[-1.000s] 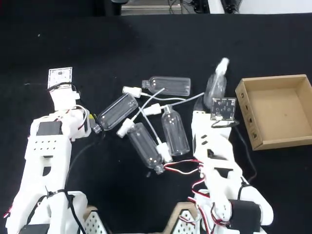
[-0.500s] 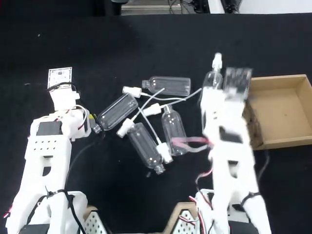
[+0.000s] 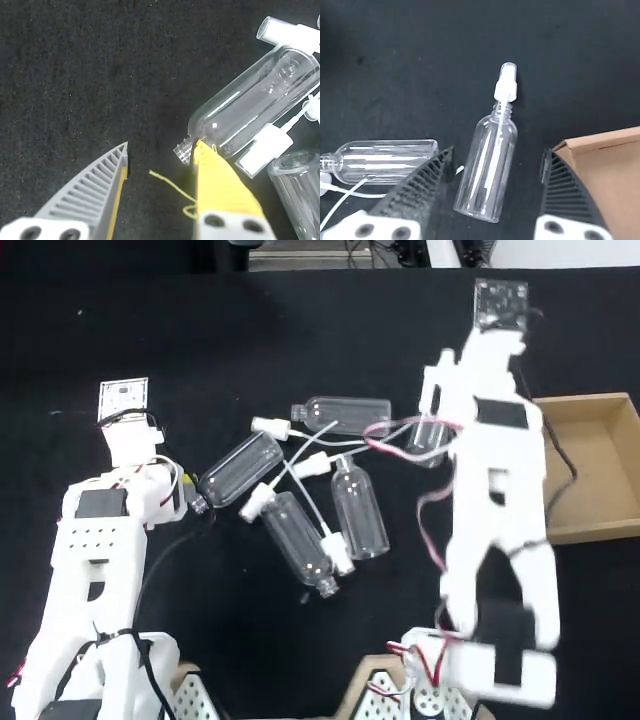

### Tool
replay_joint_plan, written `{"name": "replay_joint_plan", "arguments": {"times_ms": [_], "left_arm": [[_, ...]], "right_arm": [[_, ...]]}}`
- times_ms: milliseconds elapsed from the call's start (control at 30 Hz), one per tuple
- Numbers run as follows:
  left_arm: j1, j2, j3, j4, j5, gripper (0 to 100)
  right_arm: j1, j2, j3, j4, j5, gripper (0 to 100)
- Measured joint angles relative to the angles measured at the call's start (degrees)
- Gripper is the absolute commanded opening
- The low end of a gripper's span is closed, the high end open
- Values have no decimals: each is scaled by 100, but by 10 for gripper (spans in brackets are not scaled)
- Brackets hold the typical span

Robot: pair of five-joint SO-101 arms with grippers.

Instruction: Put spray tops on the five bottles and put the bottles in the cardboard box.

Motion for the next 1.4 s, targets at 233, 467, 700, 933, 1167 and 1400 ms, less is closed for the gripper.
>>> {"name": "replay_joint_plan", "arguments": {"times_ms": [233, 467, 700, 933, 1167, 1400], "left_arm": [[26, 0, 0, 0, 0, 196], [18, 0, 97, 0, 0, 196], [18, 0, 97, 0, 0, 196], [18, 0, 97, 0, 0, 196], [18, 0, 97, 0, 0, 196], [18, 0, 97, 0, 0, 196]], "right_arm": [[-88, 1811, -1873, 747, -9, 240], [-88, 3393, -3648, 1644, -9, 241], [-88, 4695, -5152, 2259, -9, 241], [9, 5749, -6092, 2541, -26, 238], [0, 6514, -7033, 2989, -26, 196], [62, 7051, -8035, 3560, -26, 8]]}}
